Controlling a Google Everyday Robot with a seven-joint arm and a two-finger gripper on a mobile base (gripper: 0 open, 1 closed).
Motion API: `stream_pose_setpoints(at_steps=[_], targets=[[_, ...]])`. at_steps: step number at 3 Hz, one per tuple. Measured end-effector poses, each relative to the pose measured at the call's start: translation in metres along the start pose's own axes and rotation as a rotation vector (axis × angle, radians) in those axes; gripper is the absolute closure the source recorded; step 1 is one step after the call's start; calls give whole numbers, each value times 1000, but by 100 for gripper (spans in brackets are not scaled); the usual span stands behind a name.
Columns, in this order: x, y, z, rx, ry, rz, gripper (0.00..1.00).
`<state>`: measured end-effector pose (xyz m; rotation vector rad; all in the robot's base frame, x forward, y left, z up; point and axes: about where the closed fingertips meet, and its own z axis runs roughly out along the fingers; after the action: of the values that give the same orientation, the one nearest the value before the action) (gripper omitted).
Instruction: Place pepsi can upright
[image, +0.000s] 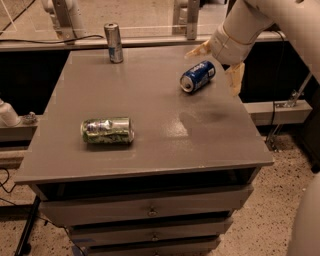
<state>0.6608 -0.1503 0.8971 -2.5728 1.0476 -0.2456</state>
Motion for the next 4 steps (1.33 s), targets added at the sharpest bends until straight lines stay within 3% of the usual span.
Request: stream_pose_setpoints(at_steps=[1, 2, 3, 4], targets=[[4, -12, 20, 0, -1, -121, 0], [16, -28, 35, -12, 38, -169, 0], [32, -40, 51, -74, 117, -139, 0], [47, -43, 65, -148, 169, -47, 0]])
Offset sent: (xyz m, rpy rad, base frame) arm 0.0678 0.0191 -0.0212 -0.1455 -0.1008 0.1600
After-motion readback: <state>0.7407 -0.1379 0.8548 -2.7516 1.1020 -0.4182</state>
